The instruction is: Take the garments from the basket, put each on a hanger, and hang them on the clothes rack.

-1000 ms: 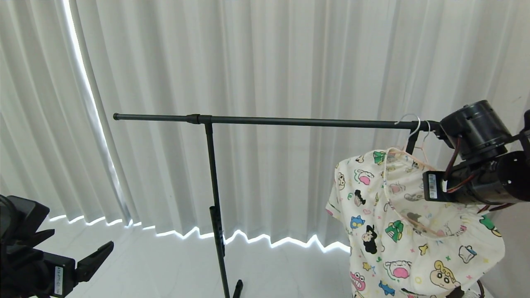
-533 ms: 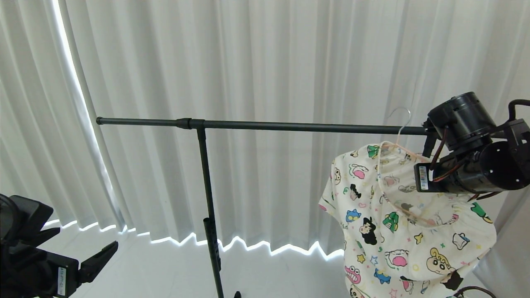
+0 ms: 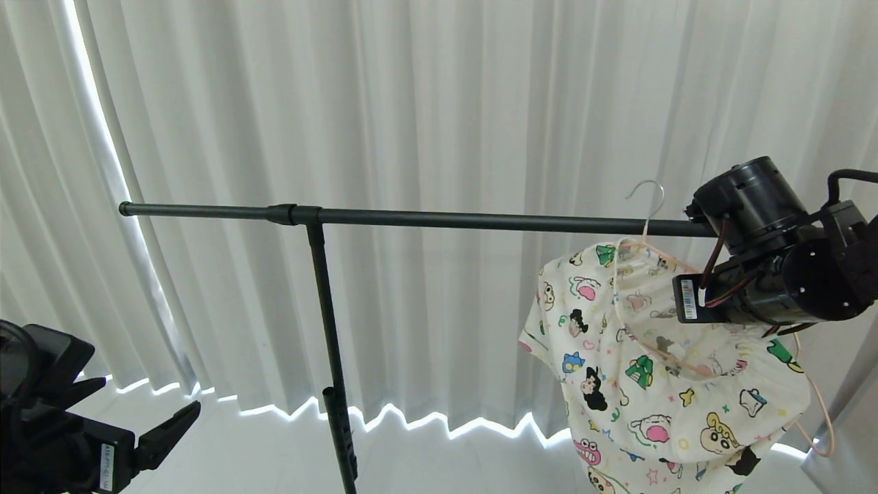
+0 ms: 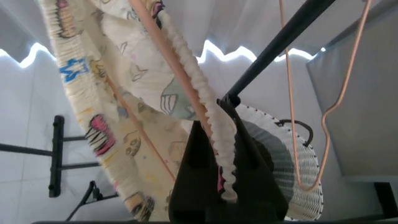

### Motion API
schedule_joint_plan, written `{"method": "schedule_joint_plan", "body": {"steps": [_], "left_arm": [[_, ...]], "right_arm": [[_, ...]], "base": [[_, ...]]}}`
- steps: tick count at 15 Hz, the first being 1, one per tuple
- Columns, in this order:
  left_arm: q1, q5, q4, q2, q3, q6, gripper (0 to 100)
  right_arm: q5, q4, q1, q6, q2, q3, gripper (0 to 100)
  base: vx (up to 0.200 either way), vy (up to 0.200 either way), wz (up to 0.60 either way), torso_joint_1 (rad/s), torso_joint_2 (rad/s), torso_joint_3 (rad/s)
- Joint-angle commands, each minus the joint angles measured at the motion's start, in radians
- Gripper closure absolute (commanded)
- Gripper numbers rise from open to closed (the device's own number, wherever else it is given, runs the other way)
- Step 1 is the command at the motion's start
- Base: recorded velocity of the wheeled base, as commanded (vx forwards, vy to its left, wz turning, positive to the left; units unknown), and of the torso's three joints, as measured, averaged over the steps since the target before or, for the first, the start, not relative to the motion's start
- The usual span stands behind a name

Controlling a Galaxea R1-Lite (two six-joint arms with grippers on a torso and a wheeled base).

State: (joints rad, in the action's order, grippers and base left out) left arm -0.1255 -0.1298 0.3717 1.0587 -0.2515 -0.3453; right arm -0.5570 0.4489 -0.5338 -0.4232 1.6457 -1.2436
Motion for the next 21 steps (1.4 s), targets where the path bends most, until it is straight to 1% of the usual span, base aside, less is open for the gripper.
{"method": "schedule_joint_plan", "body": {"steps": [1,3,4,5,6,9,16,18,21], "left_arm": [[0.026,-0.010,0.001,-0.032,-0.003,0.008,0],[0.087,-0.051,0.001,-0.057,-0.002,0.020,0],[0.109,-0.060,0.001,-0.063,-0.002,0.028,0],[0.164,-0.067,0.001,-0.072,-0.009,0.043,0],[0.190,-0.067,0.001,-0.074,-0.015,0.051,0],[0.191,-0.067,0.001,-0.079,-0.017,0.049,0],[0.191,-0.065,0.001,-0.086,-0.017,0.046,0],[0.191,-0.065,0.001,-0.094,-0.014,0.048,0],[0.191,-0.065,0.001,-0.097,-0.012,0.048,0]], "right_arm": [[0.000,0.001,-0.003,0.000,0.014,0.003,100],[0.000,0.001,-0.002,0.001,0.031,0.001,100],[0.000,0.001,0.000,0.001,0.037,0.001,100],[0.000,0.001,0.008,0.006,0.052,0.000,100],[-0.001,-0.001,0.009,0.009,0.068,0.000,100],[-0.003,-0.015,0.011,0.009,0.100,0.000,100],[-0.011,-0.018,0.011,0.009,0.114,-0.002,100],[-0.011,-0.067,0.011,0.017,0.126,-0.011,100],[-0.011,-0.070,0.014,0.040,0.131,-0.014,100]], "base": [[0.000,0.000,0.00,0.000,0.00,0.000],[0.000,0.000,0.00,0.000,0.00,0.000],[0.000,0.000,0.00,0.000,0.00,0.000],[0.000,0.000,0.00,0.000,0.00,0.000],[0.000,0.000,0.00,0.000,0.00,0.000],[0.000,0.000,0.00,0.000,0.00,0.000],[0.000,0.000,0.00,0.000,0.00,0.000],[0.000,0.000,0.00,0.000,0.00,0.000],[0.000,0.000,0.00,0.000,0.00,0.000]]}}
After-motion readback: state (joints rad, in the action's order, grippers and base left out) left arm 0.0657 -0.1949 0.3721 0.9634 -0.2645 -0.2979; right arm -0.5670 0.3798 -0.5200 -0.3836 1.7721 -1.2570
